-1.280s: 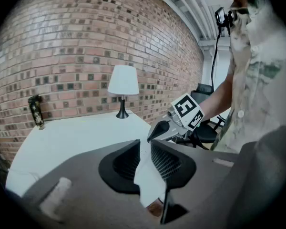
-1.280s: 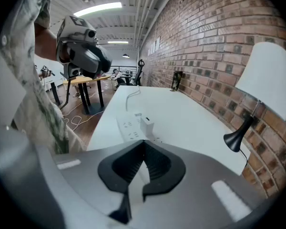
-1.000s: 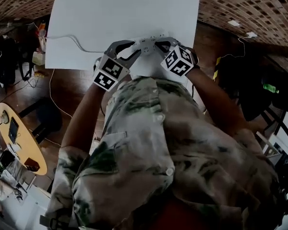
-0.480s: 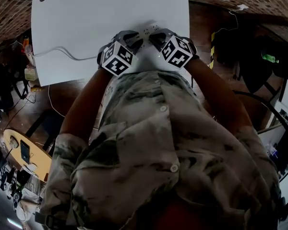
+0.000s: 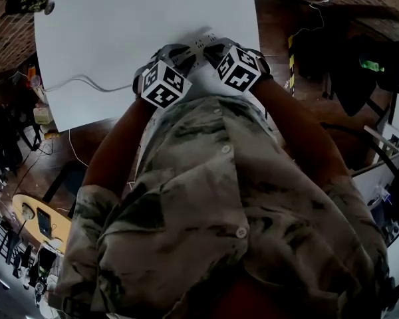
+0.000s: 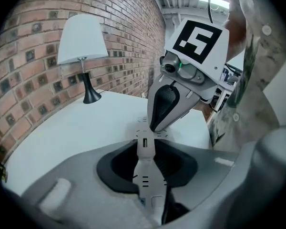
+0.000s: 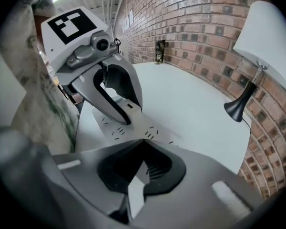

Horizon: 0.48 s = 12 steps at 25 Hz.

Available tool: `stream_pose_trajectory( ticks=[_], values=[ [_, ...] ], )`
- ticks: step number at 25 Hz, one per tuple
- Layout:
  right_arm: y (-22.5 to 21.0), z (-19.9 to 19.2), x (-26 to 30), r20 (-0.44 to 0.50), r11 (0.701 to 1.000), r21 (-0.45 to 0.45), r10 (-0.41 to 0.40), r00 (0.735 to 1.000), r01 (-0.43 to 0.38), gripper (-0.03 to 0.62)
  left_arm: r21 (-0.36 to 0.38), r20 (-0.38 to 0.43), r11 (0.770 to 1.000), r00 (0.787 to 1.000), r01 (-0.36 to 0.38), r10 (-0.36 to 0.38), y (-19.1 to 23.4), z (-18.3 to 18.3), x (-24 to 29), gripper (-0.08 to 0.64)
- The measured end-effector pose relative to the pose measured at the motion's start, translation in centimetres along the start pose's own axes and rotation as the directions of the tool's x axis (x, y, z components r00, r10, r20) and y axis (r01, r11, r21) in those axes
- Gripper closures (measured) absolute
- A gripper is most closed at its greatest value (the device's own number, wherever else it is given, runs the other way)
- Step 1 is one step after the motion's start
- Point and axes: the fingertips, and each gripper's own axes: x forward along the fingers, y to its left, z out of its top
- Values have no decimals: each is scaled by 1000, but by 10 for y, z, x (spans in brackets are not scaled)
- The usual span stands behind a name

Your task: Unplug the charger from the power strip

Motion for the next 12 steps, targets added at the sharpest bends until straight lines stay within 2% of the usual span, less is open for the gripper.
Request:
stream_pose_trajectory(
  ticks=[8,10,12],
  values=[
    [3,0,1,-47,998,56,17,999,-15,588,-77,-1,996,999,49,-49,0,-2,-3,456],
    [2,0,1,-49,998,58,13,999,-10,588,-63,52,998,998,28,-25,7,17,-15,455],
    [0,-2,-2,-40,998,63,10,999,-8,588,-52,137,999,990,-14,21,24,53,-37,454]
  ],
)
